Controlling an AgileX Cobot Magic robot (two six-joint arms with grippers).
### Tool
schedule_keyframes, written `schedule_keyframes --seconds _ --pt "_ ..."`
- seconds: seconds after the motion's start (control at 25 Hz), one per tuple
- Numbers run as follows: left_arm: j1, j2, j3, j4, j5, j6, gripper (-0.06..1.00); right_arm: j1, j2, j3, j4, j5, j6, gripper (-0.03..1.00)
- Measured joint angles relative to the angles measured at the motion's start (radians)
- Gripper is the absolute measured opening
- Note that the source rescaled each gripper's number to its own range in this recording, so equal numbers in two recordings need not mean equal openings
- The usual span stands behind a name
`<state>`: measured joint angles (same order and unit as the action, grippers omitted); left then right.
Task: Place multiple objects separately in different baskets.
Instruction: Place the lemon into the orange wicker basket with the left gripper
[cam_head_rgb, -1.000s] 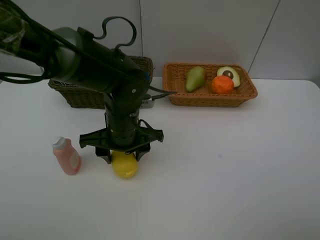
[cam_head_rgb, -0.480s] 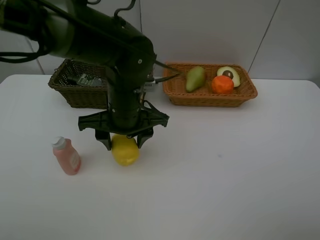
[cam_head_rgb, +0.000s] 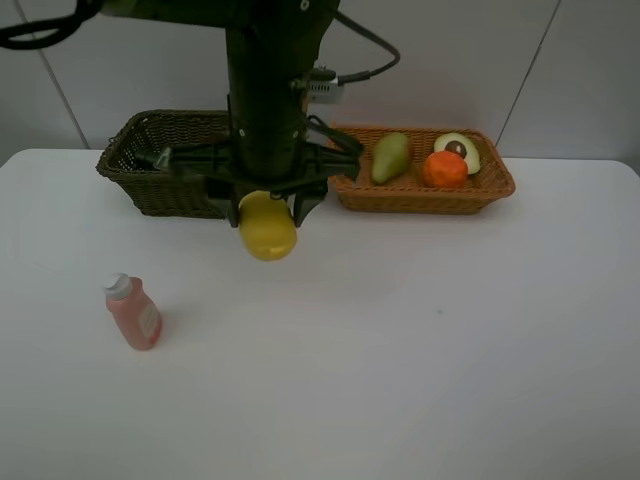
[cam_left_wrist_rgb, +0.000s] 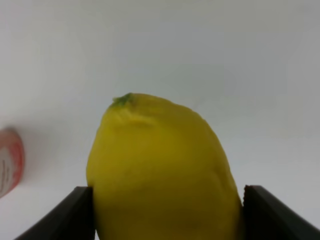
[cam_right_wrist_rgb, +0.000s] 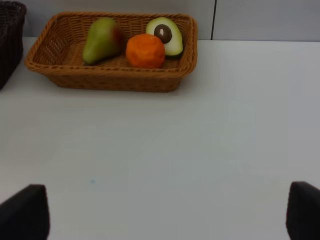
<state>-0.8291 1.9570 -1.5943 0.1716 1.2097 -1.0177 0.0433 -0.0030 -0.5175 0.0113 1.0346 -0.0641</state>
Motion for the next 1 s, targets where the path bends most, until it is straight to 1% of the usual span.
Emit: schedule_keyframes --seconds 0.2,0.32,0.52,0.64,0.84,0.92,1.0 --pt "0.012 0.000 -0.106 0.008 0.002 0.065 0.78 0.000 0.000 0.000 0.000 0.000 0.000 1.00" --pt "0.052 0.000 -0.165 0.012 0.003 0.115 0.78 0.000 0.000 0.000 0.000 0.000 0.000 1.00" --pt "0.150 0.000 -0.239 0.030 0.005 0.210 0.78 0.000 0.000 0.000 0.000 0.000 0.000 1.00" --pt "0.205 0.000 -0.266 0.083 0.007 0.265 0.78 0.000 0.000 0.000 0.000 0.000 0.000 1.00" --pt "0.292 0.000 -0.269 0.227 0.006 0.348 0.78 0.000 0.000 0.000 0.000 0.000 0.000 1.00" --pt "0.317 0.000 -0.269 0.262 0.007 0.377 0.78 0.000 0.000 0.000 0.000 0.000 0.000 1.00" --pt "0.347 0.007 -0.269 0.273 -0.003 0.402 0.78 0.000 0.000 0.000 0.000 0.000 0.000 1.00"
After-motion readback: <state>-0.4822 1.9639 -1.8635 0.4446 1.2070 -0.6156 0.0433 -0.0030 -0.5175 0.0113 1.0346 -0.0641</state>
